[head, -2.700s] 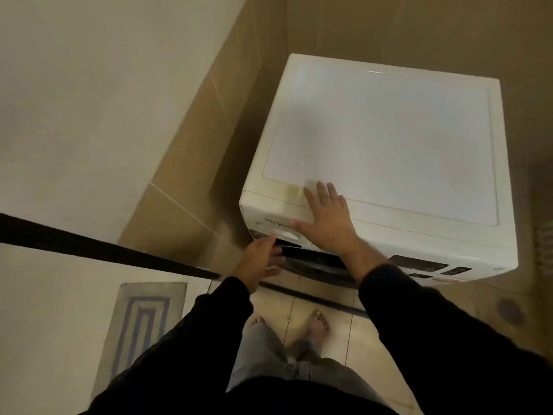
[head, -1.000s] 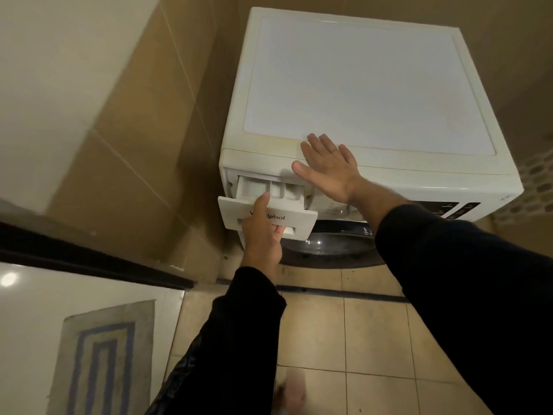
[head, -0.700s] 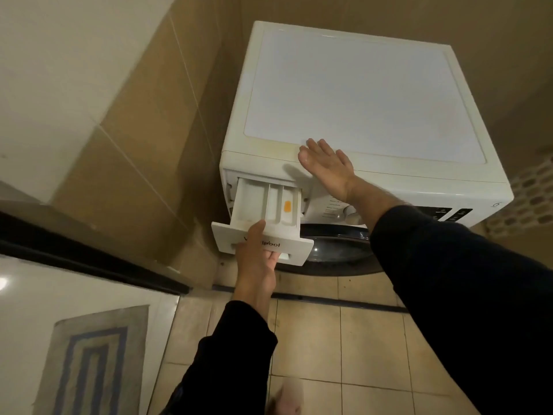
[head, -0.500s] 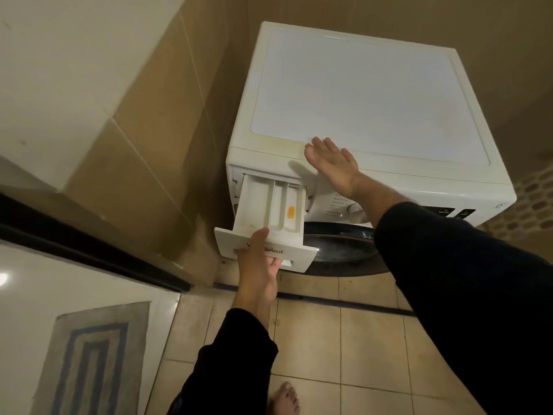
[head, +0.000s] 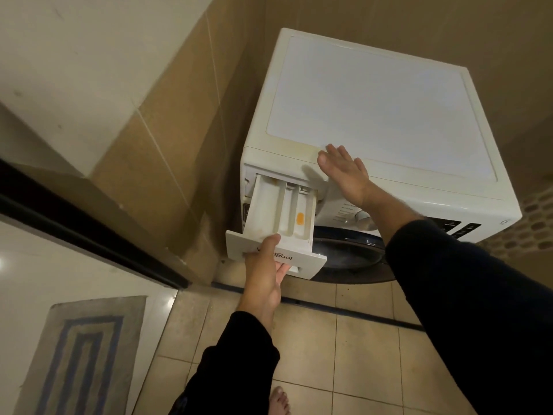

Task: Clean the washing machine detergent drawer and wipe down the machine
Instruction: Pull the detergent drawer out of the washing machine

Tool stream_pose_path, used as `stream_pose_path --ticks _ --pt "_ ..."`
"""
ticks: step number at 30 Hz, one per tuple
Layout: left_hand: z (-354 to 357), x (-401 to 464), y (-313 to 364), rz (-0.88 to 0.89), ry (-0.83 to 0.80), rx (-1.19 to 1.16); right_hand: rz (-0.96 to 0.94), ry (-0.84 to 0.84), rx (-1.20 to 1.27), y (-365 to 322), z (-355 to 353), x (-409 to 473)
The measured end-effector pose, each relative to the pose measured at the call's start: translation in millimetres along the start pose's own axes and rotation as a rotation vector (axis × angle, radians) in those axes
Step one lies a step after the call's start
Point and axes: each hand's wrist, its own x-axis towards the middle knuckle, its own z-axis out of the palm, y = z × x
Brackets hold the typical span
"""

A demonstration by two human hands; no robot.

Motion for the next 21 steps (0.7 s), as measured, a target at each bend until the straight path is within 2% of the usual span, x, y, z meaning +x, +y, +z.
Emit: stream_pose_path --ticks 2,5,9,12,14,17,21 --pt "-3 3 -1 0.006 -0.015 0.026 0.013 0.070 -0.041 -1 15 -5" --pt "-5 7 -3 0.039 -0.050 0.052 -0.043 0.286 -0.176 -1 53 -25" --pt "-7 8 -4 0.041 -0.063 0.062 -0.042 0.493 0.149 -9 85 -51" --pt "-9 9 -4 0.035 -0.072 0.067 -0.061 0.721 0.082 -10 93 -58" --pt "-10 8 -3 0.035 -0.081 0.076 -0.005 0.646 0.065 -10 88 -54" --pt "-10 7 -3 0.031 -0.099 0.084 0.076 0.421 0.004 -8 78 -44" --pt "-11 7 -2 0.023 -0.125 0.102 0.044 0.225 -0.142 -7 72 -35"
